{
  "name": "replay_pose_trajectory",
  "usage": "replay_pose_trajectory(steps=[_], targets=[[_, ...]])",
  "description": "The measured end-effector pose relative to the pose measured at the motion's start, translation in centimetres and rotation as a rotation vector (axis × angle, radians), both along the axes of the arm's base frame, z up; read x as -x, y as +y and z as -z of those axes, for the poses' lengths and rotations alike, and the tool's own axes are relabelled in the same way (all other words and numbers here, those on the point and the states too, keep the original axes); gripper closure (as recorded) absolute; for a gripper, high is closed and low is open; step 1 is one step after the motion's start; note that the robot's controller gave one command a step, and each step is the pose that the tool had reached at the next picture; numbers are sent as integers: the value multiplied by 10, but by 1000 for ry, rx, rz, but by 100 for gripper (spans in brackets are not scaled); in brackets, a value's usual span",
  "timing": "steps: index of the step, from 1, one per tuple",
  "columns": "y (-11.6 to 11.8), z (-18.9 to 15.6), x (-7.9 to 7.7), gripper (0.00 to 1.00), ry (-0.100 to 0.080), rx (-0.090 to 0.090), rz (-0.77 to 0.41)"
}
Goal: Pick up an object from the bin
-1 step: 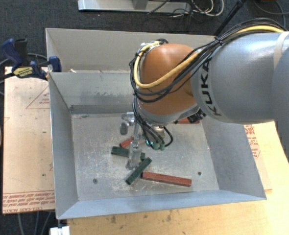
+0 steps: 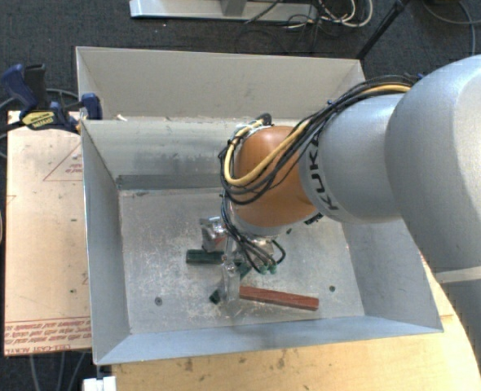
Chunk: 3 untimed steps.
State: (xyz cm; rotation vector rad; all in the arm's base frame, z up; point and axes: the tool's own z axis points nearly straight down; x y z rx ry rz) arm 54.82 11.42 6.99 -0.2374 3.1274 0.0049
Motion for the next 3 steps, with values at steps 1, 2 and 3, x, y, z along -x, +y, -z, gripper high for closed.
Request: replay_pose_trajectory(steps=[1,2,3], targets=[[1,-6,-2,100,-1,-1,0],[-2,-139,-11,100,-7,-1,84],[34,-164,-46,100,-3,0,-22]])
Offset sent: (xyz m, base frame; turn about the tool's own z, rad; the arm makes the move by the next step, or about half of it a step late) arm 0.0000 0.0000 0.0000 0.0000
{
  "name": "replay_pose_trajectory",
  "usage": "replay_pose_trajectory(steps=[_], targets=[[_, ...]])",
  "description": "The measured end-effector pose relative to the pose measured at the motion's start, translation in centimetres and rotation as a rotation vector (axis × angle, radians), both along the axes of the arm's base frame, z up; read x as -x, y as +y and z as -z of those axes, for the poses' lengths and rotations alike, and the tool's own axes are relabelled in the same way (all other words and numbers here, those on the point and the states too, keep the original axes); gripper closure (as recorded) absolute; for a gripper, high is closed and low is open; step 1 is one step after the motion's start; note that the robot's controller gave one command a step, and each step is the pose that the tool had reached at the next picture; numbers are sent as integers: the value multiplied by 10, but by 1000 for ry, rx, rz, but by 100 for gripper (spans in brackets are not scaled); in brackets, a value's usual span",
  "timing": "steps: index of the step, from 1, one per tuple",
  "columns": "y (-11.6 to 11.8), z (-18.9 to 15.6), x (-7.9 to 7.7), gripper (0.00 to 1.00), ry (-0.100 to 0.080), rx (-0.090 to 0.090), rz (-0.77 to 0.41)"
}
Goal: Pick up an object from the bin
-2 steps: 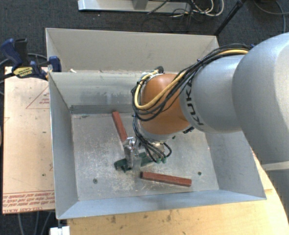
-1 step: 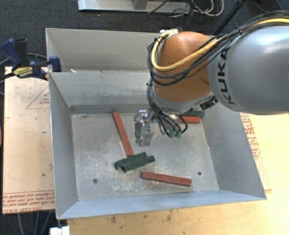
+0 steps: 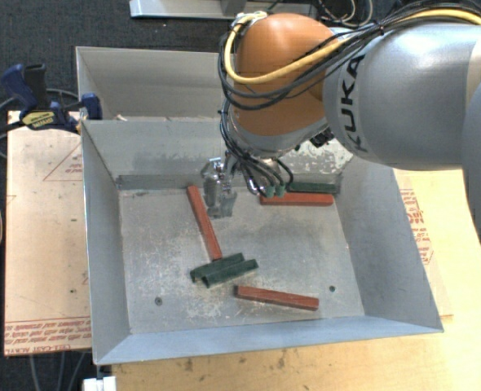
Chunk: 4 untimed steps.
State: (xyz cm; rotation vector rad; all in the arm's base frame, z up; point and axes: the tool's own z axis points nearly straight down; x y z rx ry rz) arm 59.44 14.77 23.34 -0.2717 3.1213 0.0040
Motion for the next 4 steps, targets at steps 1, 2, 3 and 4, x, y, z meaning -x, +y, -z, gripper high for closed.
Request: replay_pose_trajectory(steps=[1,2,3,4], targets=[[-67,-90,57,100,-2,5,-207],[-64,27,113,100,15,3,-394],[-64,24,111,0,7,3,-393],[-74,165,92,0,2,2,-321]])
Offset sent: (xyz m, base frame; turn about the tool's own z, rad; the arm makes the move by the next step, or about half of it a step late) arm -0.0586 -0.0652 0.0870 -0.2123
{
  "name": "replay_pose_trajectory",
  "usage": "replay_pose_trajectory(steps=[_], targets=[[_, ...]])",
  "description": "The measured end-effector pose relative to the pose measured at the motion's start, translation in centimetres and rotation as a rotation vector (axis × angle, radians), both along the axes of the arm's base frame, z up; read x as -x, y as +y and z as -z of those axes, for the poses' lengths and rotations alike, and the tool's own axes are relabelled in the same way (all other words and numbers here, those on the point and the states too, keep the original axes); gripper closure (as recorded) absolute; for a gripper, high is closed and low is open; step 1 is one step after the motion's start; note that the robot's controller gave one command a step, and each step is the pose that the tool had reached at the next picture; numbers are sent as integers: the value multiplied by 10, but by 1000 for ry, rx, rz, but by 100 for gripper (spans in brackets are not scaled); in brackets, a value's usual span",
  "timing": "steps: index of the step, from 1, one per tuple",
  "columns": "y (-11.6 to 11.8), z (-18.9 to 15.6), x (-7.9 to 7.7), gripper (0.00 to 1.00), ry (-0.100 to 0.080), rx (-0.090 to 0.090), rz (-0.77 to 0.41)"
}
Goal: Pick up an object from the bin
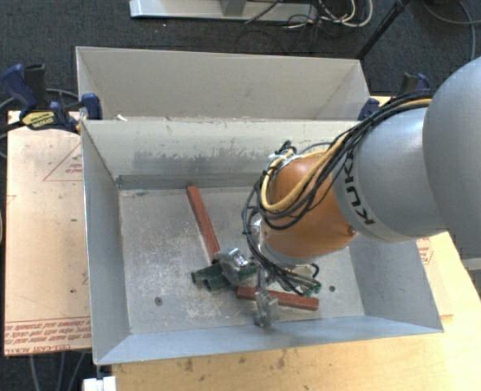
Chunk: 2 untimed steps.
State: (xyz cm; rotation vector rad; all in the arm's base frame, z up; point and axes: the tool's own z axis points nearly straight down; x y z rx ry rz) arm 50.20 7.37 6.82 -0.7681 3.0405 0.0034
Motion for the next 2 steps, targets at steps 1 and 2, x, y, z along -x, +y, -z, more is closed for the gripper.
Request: replay_pose_trajectory(steps=[1,2], targets=[[1,-5,-1,100,-2,0,0],[14,-151,-22,100,-7,0,47]])
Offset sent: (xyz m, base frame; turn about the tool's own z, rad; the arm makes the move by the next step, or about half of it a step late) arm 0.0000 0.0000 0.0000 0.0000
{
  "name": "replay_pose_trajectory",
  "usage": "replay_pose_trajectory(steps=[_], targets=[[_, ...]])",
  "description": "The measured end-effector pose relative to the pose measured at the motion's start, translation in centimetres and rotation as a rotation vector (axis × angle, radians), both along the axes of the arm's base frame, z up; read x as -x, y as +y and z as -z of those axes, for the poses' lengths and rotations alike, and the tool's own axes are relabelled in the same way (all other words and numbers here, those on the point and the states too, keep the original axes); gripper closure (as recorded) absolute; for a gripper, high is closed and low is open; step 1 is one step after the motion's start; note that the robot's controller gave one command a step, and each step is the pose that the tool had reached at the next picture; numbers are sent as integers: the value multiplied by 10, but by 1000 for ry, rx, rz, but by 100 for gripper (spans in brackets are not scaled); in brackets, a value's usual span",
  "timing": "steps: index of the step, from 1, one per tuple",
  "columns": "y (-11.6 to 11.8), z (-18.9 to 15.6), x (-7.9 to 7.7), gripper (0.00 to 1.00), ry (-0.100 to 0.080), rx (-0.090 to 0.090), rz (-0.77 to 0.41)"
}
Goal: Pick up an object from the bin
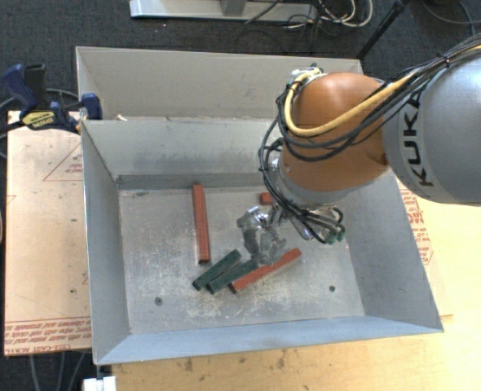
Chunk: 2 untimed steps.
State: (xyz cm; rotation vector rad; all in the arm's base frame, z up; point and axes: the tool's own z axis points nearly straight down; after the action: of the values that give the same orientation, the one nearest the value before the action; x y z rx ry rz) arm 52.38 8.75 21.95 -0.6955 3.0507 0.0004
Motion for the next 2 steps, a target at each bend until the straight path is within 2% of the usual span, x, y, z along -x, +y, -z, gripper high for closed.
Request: replay_pose_trajectory(steps=[1,2], targets=[[0,4,2,0,10,1,1],[-14,153,-10,0,13,1,-87]])
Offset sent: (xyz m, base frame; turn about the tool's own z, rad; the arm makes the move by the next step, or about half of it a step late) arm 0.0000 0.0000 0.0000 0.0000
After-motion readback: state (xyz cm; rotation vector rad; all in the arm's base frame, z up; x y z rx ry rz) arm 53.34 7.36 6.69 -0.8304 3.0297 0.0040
